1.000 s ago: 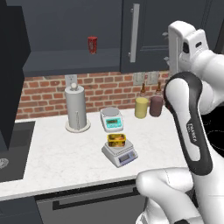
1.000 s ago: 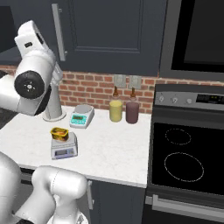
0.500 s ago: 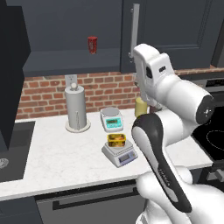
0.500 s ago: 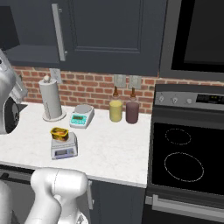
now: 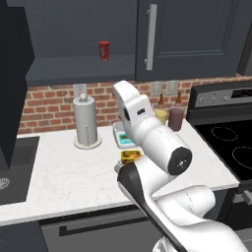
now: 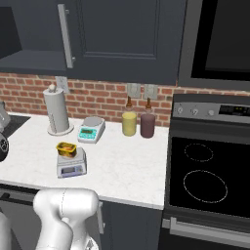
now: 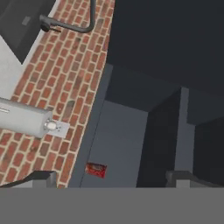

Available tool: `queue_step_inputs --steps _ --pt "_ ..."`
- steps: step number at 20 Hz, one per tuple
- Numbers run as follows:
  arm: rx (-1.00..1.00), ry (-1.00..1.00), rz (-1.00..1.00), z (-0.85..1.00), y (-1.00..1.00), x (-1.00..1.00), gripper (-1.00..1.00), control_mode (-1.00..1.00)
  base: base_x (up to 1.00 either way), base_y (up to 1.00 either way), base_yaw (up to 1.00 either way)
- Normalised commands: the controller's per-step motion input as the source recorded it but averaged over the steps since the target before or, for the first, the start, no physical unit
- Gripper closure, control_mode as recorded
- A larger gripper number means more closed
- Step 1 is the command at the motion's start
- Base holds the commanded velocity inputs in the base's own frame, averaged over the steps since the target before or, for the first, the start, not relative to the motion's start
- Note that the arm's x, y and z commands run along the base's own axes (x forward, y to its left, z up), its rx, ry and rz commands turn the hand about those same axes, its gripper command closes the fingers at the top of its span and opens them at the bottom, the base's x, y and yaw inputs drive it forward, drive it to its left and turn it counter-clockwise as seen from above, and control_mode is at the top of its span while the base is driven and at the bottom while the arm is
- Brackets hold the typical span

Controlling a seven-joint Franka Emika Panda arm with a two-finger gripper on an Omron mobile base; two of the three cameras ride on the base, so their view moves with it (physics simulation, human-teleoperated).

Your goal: Pick the canned food and place it on the digital scale for weighing, and close the cabinet.

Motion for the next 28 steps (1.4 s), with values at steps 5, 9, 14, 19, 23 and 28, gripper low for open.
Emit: queue_step_inputs --steps 5,9,14,19,23,28 --pt "0.0 0.0 0.0 -0.05 0.05 -0.1 -1.0 -1.0 0.0 0.0 0.0" --pt "-0.04 0.0 0.0 -0.13 0.26 -0.21 -1.0 -1.0 0.0 0.0 0.0" --pt "-0.01 0.0 0.0 -0.21 0.6 -0.33 -1.0 -1.0 0.0 0.0 0.0" --pt "0.0 0.0 0.0 -0.31 0.63 -0.14 -1.0 -1.0 0.0 0.0 0.0" --pt "0.0 0.0 0.0 -0.19 0.34 0.0 -1.0 -1.0 0.0 0.0 0.0" --pt "0.0 0.0 0.0 -0.25 0.24 0.0 -1.0 -1.0 0.0 0.0 0.0"
